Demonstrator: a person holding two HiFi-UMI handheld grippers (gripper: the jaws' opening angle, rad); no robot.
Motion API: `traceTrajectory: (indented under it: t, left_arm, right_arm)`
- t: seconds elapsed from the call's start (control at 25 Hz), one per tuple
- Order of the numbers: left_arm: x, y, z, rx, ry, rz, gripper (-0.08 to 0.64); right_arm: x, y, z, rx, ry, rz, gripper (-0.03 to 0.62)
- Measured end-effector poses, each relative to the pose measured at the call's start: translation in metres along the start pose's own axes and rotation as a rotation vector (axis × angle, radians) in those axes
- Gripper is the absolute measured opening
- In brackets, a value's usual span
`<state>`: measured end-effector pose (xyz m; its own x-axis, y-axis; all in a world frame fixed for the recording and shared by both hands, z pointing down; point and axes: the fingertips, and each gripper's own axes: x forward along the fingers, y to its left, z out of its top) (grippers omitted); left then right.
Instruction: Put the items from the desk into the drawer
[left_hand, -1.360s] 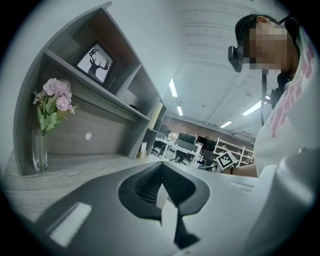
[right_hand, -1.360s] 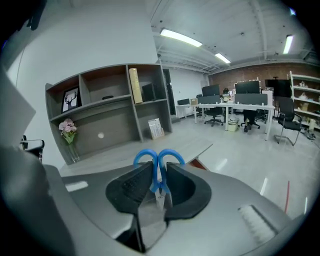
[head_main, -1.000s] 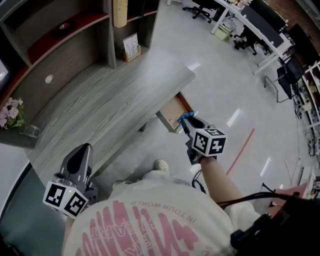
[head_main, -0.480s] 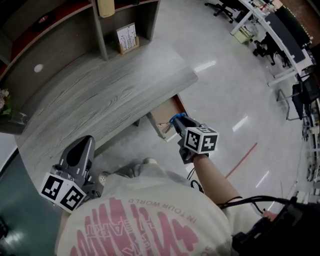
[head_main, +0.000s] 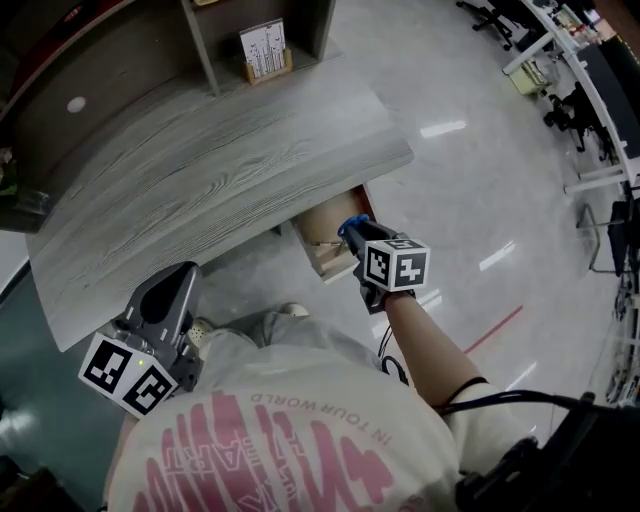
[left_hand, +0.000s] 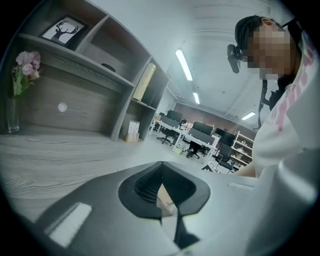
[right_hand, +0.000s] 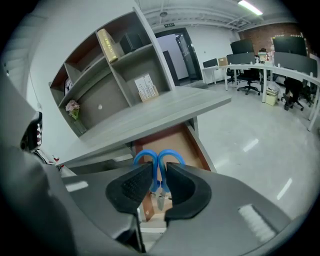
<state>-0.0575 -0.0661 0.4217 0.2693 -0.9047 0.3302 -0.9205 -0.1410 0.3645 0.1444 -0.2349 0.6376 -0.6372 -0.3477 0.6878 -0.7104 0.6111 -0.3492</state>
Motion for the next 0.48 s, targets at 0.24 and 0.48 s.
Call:
traceTrajectory:
  t: [0.24,0.48]
  left_arm:
    - [-0.001,0.002,-0.002,0.002,0.012,0.055,0.020]
    - [-0.005,0.004,-0.005,-0.015,0.016,0.096,0.020]
  right_arm:
    - [0.023,-0.014,-0.021,-0.022,0.078,0.004,0.092]
    - [0.035,-0.016,-0.036,-0.036,0.134,0.006,0.092]
